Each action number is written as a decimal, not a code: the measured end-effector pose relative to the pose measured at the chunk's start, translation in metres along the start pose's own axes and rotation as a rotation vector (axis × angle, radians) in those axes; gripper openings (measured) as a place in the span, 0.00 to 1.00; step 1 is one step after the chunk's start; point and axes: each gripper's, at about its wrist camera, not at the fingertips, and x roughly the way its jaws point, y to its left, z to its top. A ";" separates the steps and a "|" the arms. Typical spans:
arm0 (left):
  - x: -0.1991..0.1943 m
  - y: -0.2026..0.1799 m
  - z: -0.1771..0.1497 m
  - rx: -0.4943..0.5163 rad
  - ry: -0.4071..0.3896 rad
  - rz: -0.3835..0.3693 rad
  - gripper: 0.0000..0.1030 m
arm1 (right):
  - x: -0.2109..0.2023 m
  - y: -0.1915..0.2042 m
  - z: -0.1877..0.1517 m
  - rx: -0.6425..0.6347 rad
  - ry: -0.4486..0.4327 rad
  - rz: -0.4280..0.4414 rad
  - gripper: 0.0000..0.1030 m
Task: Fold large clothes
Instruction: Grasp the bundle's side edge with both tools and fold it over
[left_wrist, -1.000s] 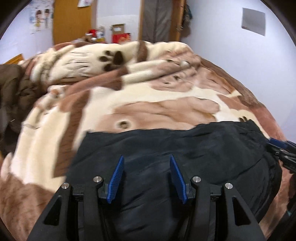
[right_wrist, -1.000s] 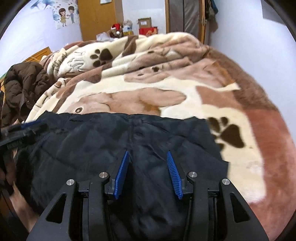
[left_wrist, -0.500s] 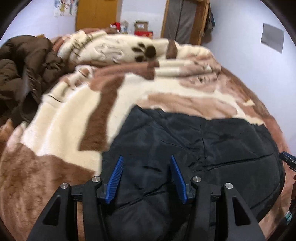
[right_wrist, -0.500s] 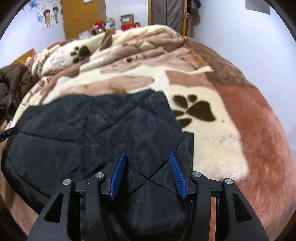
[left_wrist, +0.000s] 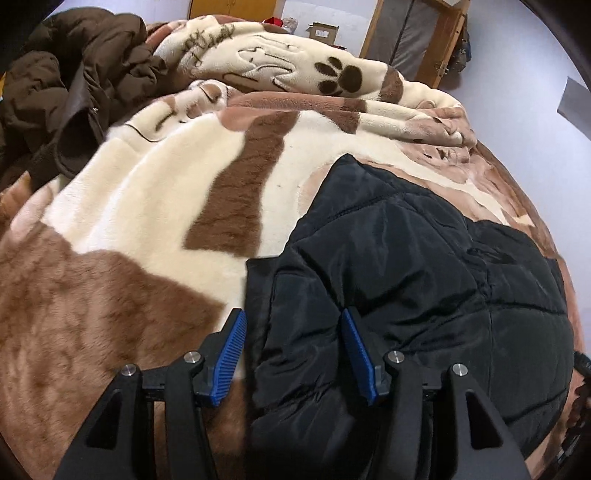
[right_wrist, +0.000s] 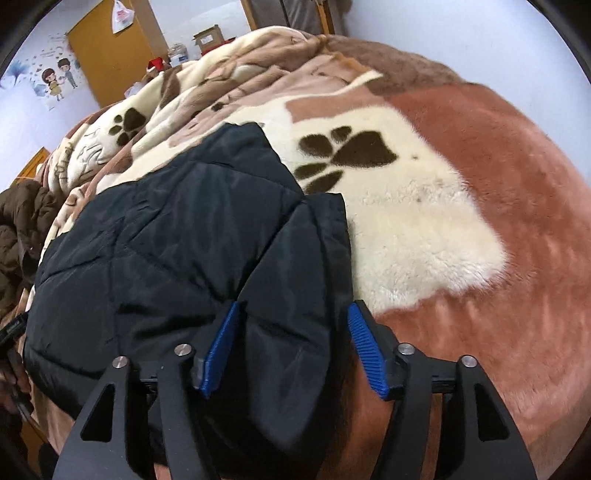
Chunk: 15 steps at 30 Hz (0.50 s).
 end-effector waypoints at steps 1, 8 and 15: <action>0.002 0.000 0.002 0.002 0.001 0.001 0.57 | 0.005 0.000 0.003 0.003 0.007 0.010 0.60; 0.005 0.011 -0.006 -0.065 0.018 -0.056 0.60 | 0.012 -0.011 0.004 0.056 0.043 0.072 0.61; 0.014 0.026 -0.021 -0.150 0.053 -0.130 0.69 | 0.017 -0.025 -0.009 0.100 0.086 0.172 0.61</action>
